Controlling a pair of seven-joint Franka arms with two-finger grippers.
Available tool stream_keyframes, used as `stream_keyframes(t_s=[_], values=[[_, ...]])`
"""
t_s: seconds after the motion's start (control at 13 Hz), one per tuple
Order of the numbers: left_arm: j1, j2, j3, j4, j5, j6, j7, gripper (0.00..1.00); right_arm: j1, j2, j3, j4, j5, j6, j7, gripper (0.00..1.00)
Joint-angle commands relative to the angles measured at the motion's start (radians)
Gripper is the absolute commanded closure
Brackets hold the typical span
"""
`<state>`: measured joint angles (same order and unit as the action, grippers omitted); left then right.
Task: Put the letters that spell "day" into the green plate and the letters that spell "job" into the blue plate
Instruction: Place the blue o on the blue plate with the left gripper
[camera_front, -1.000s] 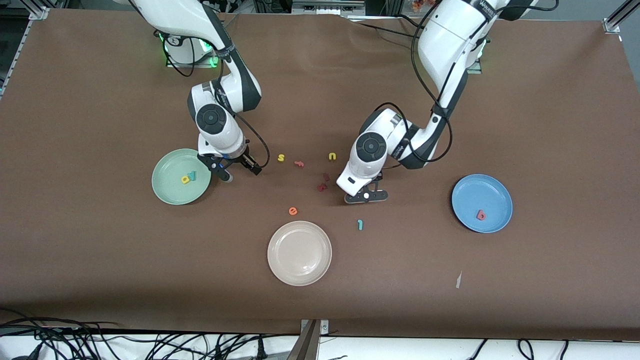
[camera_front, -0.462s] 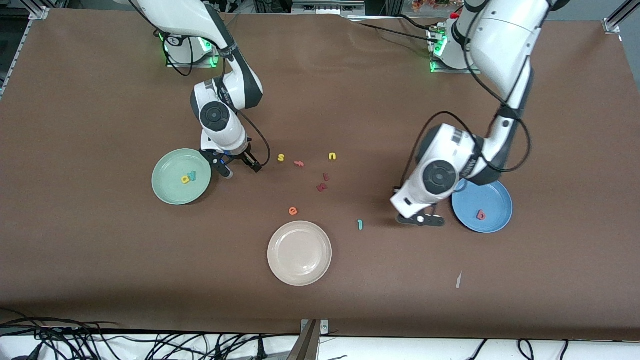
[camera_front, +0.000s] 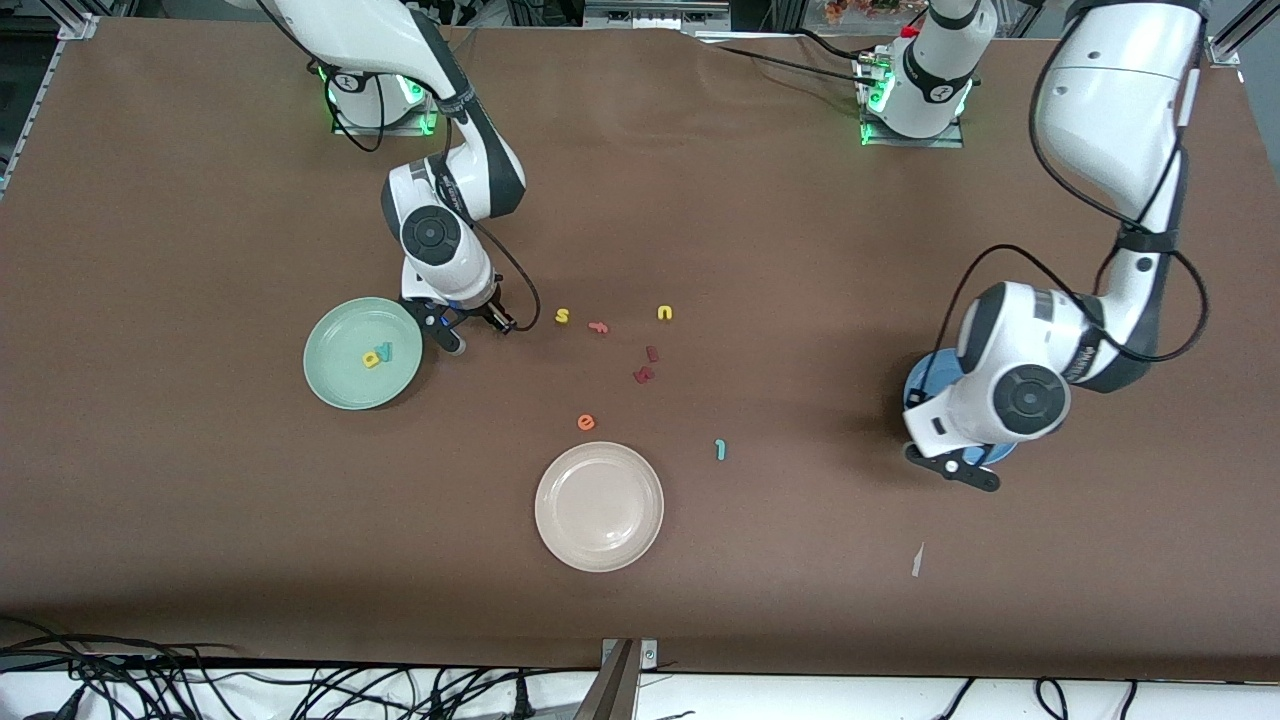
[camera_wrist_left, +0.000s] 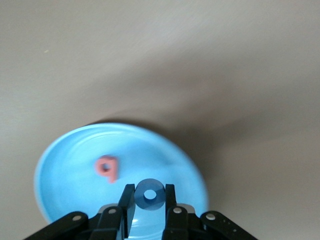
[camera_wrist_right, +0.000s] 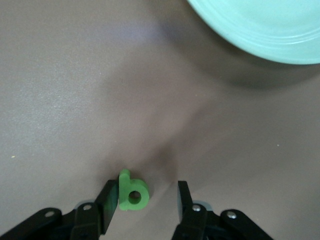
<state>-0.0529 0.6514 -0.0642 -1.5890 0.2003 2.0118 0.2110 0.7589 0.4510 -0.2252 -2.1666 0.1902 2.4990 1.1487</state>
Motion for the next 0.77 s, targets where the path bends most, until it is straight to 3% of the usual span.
stream_keyframes(t_s=[0.0,0.08,0.31,0.38,0.54,0.62,0.69], values=[[0.045,-0.009,-0.014,-0.014,0.033,-0.010,0.128,0.42,0.008,-0.008,0.003,-0.009,0.009,-0.003,0.013,0.43],[0.047,0.003,-0.014,-0.002,0.030,-0.008,0.134,0.00,0.010,-0.003,0.004,-0.007,0.009,0.001,0.014,0.43],[0.035,0.005,-0.016,0.052,-0.080,-0.007,0.113,0.00,0.011,0.003,0.012,0.004,0.009,0.000,0.016,0.48],[0.030,0.008,-0.017,0.067,-0.137,-0.007,0.100,0.00,0.011,0.008,0.012,0.005,0.011,0.001,0.016,0.58],[-0.030,0.042,-0.023,0.128,-0.199,-0.001,-0.028,0.00,0.013,0.009,0.012,0.017,0.009,-0.002,0.016,0.91],[-0.079,0.072,-0.023,0.173,-0.200,-0.001,-0.106,0.00,0.013,0.009,0.010,0.024,0.009,-0.006,0.014,1.00],[-0.119,0.103,-0.023,0.213,-0.200,0.004,-0.189,0.00,0.011,0.009,0.010,0.039,0.003,-0.009,0.002,1.00]])
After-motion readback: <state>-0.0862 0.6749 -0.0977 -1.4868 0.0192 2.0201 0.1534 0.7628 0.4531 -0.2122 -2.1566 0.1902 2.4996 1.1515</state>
